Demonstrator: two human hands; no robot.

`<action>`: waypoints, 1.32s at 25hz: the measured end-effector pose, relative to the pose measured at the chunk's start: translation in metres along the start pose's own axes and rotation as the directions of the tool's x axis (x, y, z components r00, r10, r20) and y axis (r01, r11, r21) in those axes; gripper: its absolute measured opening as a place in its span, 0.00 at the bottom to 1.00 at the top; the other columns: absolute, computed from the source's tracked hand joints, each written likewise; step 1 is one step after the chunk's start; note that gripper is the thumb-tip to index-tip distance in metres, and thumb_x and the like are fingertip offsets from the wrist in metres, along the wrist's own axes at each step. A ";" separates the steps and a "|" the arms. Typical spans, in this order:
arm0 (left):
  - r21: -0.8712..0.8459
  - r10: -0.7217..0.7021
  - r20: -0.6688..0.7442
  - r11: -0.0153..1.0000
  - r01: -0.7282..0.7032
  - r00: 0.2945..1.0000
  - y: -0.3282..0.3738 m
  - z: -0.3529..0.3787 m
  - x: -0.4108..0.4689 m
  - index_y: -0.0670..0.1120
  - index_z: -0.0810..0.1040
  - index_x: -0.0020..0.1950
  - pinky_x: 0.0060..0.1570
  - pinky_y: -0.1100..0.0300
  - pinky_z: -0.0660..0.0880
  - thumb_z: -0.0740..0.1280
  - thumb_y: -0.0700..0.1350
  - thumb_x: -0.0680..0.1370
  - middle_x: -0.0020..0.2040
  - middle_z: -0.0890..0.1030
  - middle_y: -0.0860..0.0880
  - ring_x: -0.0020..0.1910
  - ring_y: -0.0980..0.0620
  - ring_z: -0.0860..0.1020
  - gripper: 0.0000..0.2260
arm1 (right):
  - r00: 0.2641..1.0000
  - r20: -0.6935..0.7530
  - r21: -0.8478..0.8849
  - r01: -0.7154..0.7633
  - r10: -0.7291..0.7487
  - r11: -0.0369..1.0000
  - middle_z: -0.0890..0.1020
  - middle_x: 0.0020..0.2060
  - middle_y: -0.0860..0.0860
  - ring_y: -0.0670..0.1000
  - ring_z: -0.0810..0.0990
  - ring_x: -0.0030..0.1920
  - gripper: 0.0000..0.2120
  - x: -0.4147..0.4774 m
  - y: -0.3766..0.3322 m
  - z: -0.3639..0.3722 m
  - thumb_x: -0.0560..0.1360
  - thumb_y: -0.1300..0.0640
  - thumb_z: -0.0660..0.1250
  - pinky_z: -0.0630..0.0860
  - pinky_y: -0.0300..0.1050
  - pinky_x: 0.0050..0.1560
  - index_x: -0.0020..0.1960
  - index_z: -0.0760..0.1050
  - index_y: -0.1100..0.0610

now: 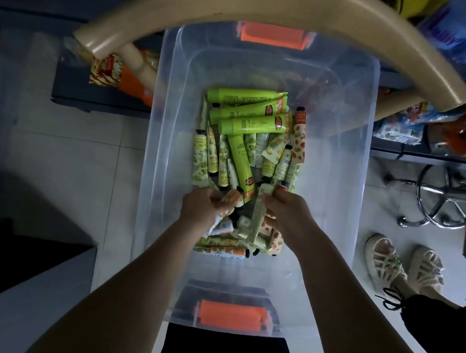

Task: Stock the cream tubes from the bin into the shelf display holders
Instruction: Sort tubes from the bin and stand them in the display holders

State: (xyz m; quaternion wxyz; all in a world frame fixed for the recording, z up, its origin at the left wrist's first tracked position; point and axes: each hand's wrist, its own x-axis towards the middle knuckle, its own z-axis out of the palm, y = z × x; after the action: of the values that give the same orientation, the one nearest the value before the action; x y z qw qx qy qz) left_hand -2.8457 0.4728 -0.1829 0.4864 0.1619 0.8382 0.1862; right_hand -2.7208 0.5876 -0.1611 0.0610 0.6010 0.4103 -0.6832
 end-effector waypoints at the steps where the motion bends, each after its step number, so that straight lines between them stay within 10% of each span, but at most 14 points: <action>1: -0.034 0.009 0.006 0.999 -0.009 1.000 0.006 -0.004 -0.004 0.44 0.77 0.43 0.27 0.67 0.65 0.68 0.55 0.74 0.36 0.79 0.48 0.33 0.54 0.74 0.15 | 1.000 -0.009 -0.011 0.015 -0.015 1.000 0.73 0.36 0.56 0.52 0.70 0.36 0.09 -0.003 -0.004 -0.001 0.76 0.61 0.66 0.69 0.44 0.38 0.50 0.77 0.68; 4: -0.165 0.033 0.035 0.986 -0.027 0.999 0.027 -0.022 -0.019 0.45 0.72 0.48 0.24 0.69 0.68 0.66 0.53 0.76 0.40 0.78 0.48 0.32 0.54 0.74 0.11 | 0.997 -0.032 -0.041 0.075 -0.076 0.996 0.70 0.24 0.48 0.47 0.67 0.27 0.09 -0.020 -0.024 -0.005 0.75 0.55 0.67 0.66 0.40 0.31 0.39 0.77 0.59; 11: -0.393 0.133 0.009 0.912 -0.119 0.991 0.098 -0.102 -0.080 0.47 0.74 0.54 0.36 0.58 0.75 0.62 0.52 0.79 0.42 0.78 0.47 0.36 0.51 0.77 0.10 | 0.975 0.020 0.067 0.222 -0.223 0.973 0.74 0.28 0.53 0.52 0.72 0.26 0.09 -0.092 -0.109 -0.007 0.80 0.49 0.59 0.66 0.42 0.29 0.53 0.73 0.53; 17: -0.510 0.270 -0.079 0.816 -0.272 0.960 0.160 -0.175 -0.163 0.51 0.75 0.60 0.32 0.66 0.71 0.64 0.40 0.77 0.43 0.78 0.51 0.39 0.54 0.75 0.13 | 0.865 0.028 -0.018 0.501 -0.500 0.865 0.79 0.45 0.51 0.50 0.76 0.43 0.15 -0.183 -0.188 -0.023 0.71 0.50 0.68 0.73 0.44 0.42 0.57 0.78 0.47; 24: -0.407 0.336 -0.488 0.729 -0.550 0.806 0.223 -0.226 -0.274 0.49 0.76 0.40 0.33 0.64 0.70 0.74 0.40 0.70 0.40 0.79 0.49 0.37 0.54 0.76 0.09 | 0.666 -0.117 0.072 0.746 -0.737 0.662 0.80 0.35 0.51 0.47 0.79 0.29 0.10 -0.302 -0.244 -0.060 0.68 0.56 0.75 0.74 0.42 0.36 0.43 0.75 0.56; 33: -0.321 0.385 -0.710 0.569 -0.757 0.590 0.271 -0.261 -0.403 0.48 0.76 0.45 0.32 0.67 0.67 0.73 0.42 0.71 0.38 0.78 0.54 0.34 0.58 0.73 0.08 | 0.534 -0.029 0.168 0.836 -0.845 0.522 0.80 0.32 0.53 0.47 0.77 0.30 0.12 -0.418 -0.279 -0.085 0.66 0.62 0.76 0.75 0.39 0.34 0.45 0.76 0.59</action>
State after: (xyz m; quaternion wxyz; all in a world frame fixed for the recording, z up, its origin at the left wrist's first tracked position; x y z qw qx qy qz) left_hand -2.8584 0.4883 0.3686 0.1444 0.2139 0.7299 0.6330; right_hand -2.7029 0.6529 0.3438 -0.3130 0.3121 0.5907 -0.6751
